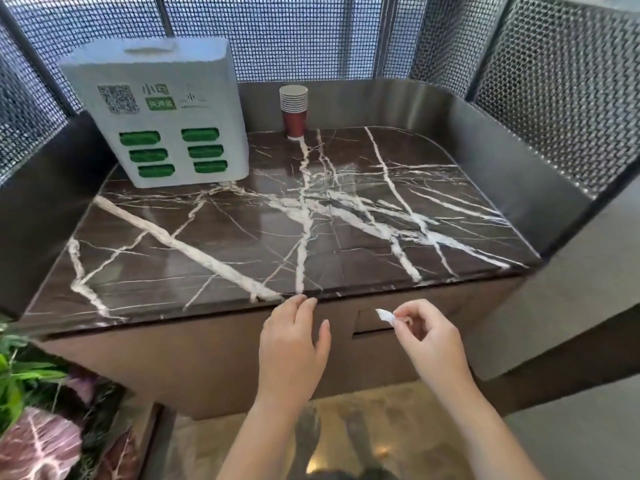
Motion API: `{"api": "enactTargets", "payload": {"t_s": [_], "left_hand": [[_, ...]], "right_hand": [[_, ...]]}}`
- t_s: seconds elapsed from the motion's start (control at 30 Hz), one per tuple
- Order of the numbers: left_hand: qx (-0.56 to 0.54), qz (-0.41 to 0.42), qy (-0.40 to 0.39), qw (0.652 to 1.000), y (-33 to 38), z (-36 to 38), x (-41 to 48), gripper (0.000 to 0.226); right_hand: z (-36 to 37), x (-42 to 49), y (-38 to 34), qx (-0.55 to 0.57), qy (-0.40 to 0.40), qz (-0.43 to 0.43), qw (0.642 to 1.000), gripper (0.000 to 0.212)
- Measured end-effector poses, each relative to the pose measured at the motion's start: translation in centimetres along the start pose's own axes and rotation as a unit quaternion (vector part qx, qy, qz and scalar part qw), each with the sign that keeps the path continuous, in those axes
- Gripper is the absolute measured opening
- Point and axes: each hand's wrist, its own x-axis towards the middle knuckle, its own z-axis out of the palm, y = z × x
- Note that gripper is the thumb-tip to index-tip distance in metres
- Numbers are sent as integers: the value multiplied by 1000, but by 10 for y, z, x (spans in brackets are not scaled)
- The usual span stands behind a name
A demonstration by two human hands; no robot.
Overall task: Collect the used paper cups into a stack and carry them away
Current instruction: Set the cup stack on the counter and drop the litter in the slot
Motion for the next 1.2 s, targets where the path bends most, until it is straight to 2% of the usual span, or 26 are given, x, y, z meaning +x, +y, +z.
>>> {"api": "enactTargets", "payload": {"t_s": [0.27,0.57,0.73,0.87,1.0,1.2], "left_hand": [[3,3,6,1000,56,16,-32,32],[4,6,10,1000,166,72,-61,35],[-13,-61,35,997,201,106,-88,35],[10,-96,61,993,205,129,-101,37],[45,-102,69,991,188,157,-101,38],[65,-76,18,995,154,218,-93,40]], "right_hand": [[-57,-25,19,5,-5,-1,1000,23],[-161,-32,75,15,-21,-6,1000,23],[-194,-32,112,26,-50,-3,998,23],[-192,-27,140,4,-82,11,997,11],[-171,-18,163,60,-88,27,994,20],[-131,2,209,74,-116,54,989,18]]}}
